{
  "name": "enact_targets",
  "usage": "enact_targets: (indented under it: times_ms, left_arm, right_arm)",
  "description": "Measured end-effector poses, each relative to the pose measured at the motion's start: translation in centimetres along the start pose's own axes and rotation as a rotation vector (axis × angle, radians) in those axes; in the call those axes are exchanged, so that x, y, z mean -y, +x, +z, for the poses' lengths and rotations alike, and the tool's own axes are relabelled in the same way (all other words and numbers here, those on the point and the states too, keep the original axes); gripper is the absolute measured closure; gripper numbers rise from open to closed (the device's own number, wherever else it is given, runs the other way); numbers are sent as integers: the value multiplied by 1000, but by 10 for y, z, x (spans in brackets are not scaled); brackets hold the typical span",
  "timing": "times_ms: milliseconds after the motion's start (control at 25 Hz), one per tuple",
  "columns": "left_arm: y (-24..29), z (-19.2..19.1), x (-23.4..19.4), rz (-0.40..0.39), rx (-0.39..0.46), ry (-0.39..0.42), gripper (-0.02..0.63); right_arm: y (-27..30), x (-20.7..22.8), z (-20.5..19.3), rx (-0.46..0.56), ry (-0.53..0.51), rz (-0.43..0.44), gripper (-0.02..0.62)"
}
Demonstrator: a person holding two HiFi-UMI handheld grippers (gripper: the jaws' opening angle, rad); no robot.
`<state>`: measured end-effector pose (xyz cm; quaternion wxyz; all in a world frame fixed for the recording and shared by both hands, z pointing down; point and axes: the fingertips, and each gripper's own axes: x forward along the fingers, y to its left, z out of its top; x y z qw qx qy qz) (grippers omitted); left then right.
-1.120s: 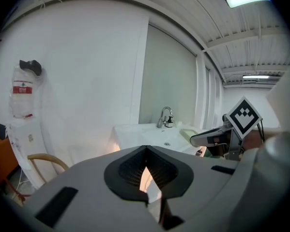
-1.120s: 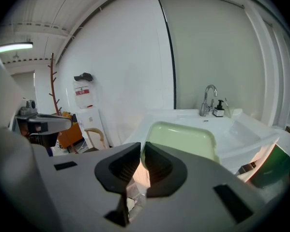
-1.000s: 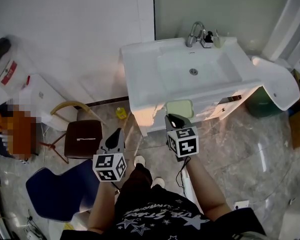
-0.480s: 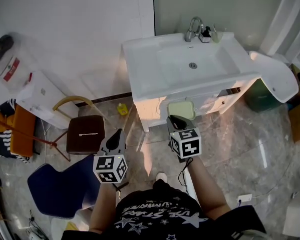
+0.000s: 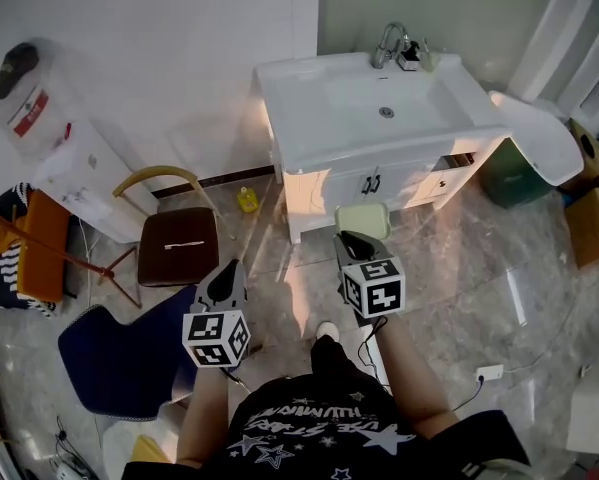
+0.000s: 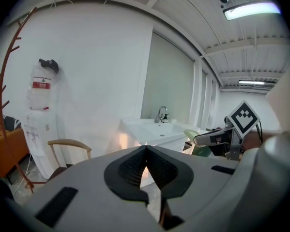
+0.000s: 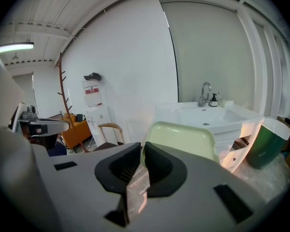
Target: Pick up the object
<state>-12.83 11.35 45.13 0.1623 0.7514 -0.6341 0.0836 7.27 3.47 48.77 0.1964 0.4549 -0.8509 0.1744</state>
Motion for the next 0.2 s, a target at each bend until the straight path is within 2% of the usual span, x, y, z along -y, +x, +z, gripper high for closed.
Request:
enact_targets:
  times_ms: [200]
  left_arm:
    - [-51,-9,-17,-7,1,-9,589]
  right_arm:
    - [-34,-45,-13,8,6,-11,557]
